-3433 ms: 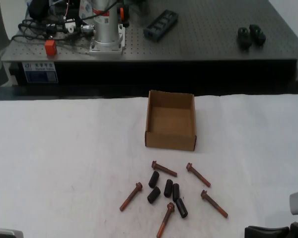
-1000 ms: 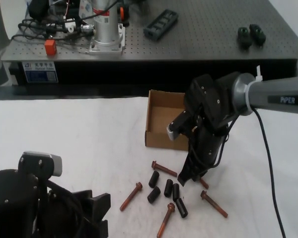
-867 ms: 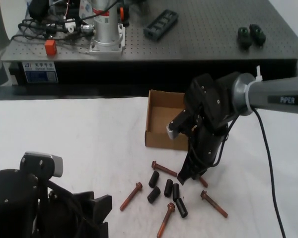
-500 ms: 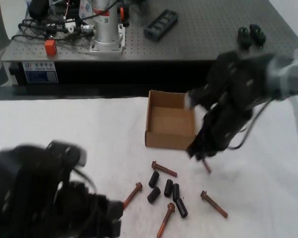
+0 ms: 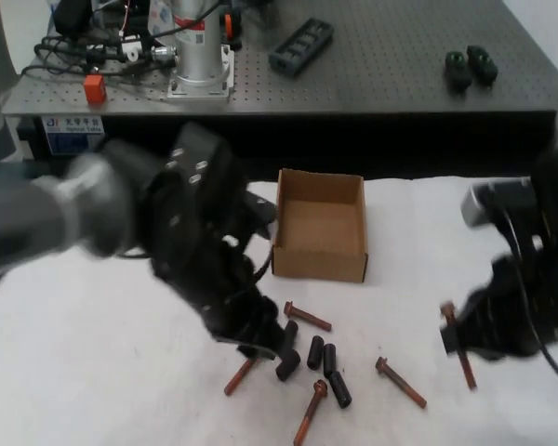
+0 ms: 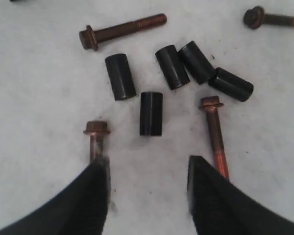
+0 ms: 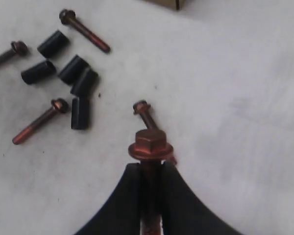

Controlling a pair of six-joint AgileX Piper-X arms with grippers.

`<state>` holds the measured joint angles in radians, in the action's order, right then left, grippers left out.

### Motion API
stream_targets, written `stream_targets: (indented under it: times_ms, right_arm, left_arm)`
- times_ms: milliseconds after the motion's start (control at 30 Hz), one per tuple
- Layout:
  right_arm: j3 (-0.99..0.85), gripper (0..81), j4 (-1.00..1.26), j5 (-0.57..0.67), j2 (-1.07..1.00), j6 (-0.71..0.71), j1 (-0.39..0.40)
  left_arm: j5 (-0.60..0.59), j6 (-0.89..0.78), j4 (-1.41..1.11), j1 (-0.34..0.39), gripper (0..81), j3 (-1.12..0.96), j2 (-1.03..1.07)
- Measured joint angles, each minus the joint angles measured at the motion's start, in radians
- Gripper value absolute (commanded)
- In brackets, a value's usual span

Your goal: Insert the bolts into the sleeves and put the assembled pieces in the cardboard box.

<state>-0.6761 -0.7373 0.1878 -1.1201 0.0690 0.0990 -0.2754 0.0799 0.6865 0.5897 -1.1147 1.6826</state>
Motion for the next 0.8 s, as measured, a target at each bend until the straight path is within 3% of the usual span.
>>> stream_targets:
  times_ms: [200, 433, 533, 667, 800]
  right_arm:
    - [0.084, 4.1, 0.007, 0.001, 0.012, -0.017, 0.0]
    - [0.086, 4.1, 0.049, 0.015, 0.012, -0.037, 0.0]
    - [0.086, 4.1, 0.053, 0.016, 0.012, -0.048, 0.0]
    - [0.086, 4.1, 0.06, 0.035, 0.012, -0.053, 0.0]
    - [0.086, 4.1, 0.065, 0.049, 0.012, -0.069, 0.0]
  left_arm:
    - [0.07, 0.141, 0.119, 0.06, 36.6, -0.183, 0.205]
    - [0.117, 0.18, 0.159, 0.088, 36.4, -0.259, 0.318]
    - [0.12, 0.191, 0.163, 0.088, 27.5, -0.272, 0.332]
    - [0.135, 0.218, 0.161, 0.088, 1.1, -0.274, 0.333]
    - [0.136, 0.226, 0.158, 0.088, 0.8, -0.275, 0.335]
